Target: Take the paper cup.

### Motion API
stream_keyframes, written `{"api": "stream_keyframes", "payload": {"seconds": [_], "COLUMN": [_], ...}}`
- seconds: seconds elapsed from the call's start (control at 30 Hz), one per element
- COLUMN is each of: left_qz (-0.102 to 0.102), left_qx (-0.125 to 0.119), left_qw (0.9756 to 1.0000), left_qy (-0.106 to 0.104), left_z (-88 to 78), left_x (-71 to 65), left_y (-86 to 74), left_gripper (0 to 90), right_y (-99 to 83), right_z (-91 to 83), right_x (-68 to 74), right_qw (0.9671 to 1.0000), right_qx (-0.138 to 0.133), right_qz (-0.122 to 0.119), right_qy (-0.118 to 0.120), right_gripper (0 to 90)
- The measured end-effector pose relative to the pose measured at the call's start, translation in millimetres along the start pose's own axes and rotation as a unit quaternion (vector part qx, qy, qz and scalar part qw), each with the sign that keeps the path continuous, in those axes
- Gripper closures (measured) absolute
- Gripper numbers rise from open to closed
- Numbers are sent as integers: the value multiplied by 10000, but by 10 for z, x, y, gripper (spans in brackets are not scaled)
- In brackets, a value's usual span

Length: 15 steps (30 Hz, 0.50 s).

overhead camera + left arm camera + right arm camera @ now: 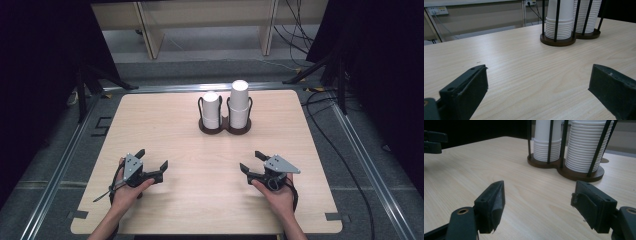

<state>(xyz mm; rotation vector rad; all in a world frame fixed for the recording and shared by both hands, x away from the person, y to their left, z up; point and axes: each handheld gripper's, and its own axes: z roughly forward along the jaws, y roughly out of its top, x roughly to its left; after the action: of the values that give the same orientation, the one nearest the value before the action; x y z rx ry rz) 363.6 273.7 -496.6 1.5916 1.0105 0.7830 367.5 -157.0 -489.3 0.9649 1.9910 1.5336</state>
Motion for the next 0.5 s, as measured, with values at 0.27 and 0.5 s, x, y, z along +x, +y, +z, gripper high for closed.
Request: {"api": "stream_keyframes", "payload": {"seconds": [0.27, 0.5], "left_qz": [-200, -120], "left_qx": [30, 1], "left_qw": [9998, 9998], "left_qy": [-17, -156], "left_z": [6, 101], "left_x": [44, 63], "left_y": [3, 36], "left_gripper": [38, 32], "right_y": [17, 154], "right_z": [57, 79], "right_x": [10, 57], "right_qw": [9999, 9996], "right_qx": [18, -33], "right_qz": [-120, -289], "right_qy": [28, 31], "right_gripper": [260, 271]}}
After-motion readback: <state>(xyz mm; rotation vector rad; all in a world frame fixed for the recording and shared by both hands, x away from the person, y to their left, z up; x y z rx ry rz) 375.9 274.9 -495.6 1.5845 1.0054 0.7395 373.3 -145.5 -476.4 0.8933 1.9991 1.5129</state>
